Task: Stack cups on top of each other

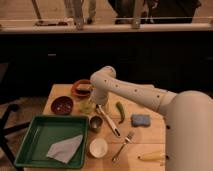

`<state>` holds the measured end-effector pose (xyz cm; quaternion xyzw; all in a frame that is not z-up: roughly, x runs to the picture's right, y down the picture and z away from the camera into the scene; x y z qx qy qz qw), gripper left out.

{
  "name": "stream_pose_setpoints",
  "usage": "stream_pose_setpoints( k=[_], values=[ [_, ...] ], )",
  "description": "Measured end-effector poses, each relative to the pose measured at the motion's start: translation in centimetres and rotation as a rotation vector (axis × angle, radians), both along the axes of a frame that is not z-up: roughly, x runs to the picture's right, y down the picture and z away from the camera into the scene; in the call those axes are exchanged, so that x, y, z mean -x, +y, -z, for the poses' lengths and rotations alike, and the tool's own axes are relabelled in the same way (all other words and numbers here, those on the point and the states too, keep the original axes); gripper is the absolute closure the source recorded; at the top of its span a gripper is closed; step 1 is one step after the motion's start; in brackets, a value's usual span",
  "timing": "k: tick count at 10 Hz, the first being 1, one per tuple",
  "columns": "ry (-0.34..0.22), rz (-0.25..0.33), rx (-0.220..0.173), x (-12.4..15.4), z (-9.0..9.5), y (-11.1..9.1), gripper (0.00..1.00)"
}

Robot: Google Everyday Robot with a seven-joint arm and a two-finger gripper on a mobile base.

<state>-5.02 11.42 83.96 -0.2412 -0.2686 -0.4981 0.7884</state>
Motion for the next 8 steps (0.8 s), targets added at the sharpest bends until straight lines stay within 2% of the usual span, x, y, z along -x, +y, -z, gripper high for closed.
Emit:
stream_pose_setpoints(
  k=[3, 8],
  values=[
    [-0.005, 0.02, 0.001, 1.0, -0.5, -0.3, 0.2],
    [0.043, 0.035, 0.014, 0.9, -1.9, 0.3, 0.2]
  ],
)
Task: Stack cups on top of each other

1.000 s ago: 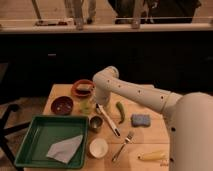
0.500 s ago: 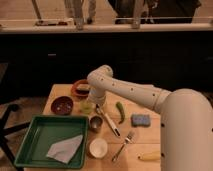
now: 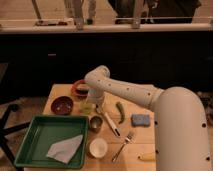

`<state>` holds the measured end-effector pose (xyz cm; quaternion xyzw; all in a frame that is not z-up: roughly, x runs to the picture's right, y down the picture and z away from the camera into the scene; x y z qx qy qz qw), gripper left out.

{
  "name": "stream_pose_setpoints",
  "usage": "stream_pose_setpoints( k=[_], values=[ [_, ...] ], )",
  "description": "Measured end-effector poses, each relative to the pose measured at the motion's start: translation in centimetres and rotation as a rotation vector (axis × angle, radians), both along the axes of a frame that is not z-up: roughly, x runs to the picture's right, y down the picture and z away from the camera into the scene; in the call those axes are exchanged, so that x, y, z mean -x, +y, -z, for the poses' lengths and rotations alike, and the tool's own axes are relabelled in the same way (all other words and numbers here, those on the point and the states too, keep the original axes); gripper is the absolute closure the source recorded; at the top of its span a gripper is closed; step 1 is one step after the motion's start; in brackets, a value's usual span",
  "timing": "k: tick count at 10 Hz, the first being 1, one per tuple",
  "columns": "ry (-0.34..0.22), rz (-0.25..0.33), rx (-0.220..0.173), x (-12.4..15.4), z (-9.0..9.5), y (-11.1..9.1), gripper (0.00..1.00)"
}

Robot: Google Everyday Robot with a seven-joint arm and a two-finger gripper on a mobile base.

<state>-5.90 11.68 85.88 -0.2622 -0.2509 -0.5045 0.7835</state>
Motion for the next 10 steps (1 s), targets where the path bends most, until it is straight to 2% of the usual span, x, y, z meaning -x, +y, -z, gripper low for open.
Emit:
stream_pose_setpoints(
  k=[5, 7, 10],
  values=[
    [0.029, 0.009, 0.035, -0.2, -1.3, 1.1, 0.21],
    [0.031, 0.013, 0.045, -0.3, -1.5, 1.4, 0.36],
    [0.022, 0.016, 0.05, -0.2, -1.4, 1.6, 0.68]
  ],
)
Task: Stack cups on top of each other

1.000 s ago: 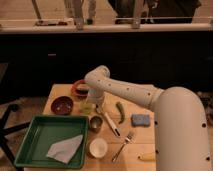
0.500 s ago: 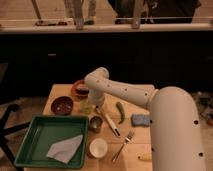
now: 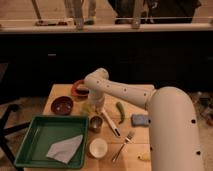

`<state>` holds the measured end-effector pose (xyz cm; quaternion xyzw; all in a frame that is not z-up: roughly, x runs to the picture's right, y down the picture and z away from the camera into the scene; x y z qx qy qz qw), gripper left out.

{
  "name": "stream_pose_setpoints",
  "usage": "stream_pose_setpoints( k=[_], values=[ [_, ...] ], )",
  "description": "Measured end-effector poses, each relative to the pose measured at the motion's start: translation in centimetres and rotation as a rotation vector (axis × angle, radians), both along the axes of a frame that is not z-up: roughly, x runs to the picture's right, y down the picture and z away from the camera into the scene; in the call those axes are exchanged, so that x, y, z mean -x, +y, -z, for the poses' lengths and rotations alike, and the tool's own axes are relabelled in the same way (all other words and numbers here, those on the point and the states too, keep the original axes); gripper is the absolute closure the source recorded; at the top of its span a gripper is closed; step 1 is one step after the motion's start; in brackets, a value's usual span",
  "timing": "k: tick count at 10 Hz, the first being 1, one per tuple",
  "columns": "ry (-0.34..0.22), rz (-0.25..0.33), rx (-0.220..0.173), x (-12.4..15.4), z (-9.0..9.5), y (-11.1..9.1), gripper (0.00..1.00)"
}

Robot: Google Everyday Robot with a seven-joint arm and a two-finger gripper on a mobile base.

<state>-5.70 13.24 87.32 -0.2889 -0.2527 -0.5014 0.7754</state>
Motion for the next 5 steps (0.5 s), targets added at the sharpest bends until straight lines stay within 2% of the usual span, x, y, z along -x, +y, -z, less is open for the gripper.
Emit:
stream_pose_setpoints(
  k=[3, 5],
  values=[
    [-0.005, -0.005, 0.004, -0.25, 0.07, 0.04, 0.96],
    [-0.009, -0.01, 0.005, -0.41, 0.16, -0.01, 1.0]
  ],
)
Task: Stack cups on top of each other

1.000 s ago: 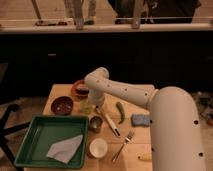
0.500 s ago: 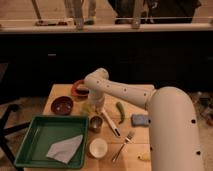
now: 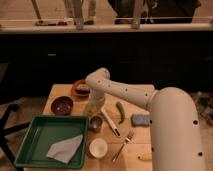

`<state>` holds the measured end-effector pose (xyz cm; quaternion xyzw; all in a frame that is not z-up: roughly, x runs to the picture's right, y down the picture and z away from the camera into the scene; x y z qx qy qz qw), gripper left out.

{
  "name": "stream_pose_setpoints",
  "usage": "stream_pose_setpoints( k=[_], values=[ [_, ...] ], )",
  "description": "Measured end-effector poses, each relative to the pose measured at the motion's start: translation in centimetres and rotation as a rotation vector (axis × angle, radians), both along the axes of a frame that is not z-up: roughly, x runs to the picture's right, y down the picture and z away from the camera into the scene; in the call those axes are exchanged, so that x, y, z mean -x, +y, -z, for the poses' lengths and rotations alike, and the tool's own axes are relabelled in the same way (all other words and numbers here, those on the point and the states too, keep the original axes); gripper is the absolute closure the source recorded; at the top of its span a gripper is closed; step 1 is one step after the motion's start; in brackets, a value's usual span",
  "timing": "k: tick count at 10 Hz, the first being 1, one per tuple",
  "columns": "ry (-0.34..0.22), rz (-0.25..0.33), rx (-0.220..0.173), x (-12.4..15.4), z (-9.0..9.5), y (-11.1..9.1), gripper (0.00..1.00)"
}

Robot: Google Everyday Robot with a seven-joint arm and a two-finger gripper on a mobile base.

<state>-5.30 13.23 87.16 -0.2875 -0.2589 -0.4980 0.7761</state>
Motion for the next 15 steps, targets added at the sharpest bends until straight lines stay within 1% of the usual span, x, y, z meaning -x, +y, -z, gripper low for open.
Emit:
stream_pose_setpoints(
  k=[3, 5, 9, 12, 15],
  values=[
    [-0.016, -0.01, -0.01, 0.1, 0.5, -0.4, 1.0],
    [-0.031, 0.001, -0.027, 0.7, 1.2, -0.8, 1.0],
    [-0.053, 0.007, -0.054, 1.8, 1.9, -1.5, 1.0],
    [-0.073, 0.003, -0.075, 2.5, 2.5, -2.4, 1.0],
    [-0.087, -0.011, -0.098, 2.4, 3.1, -3.6, 1.0]
  ],
)
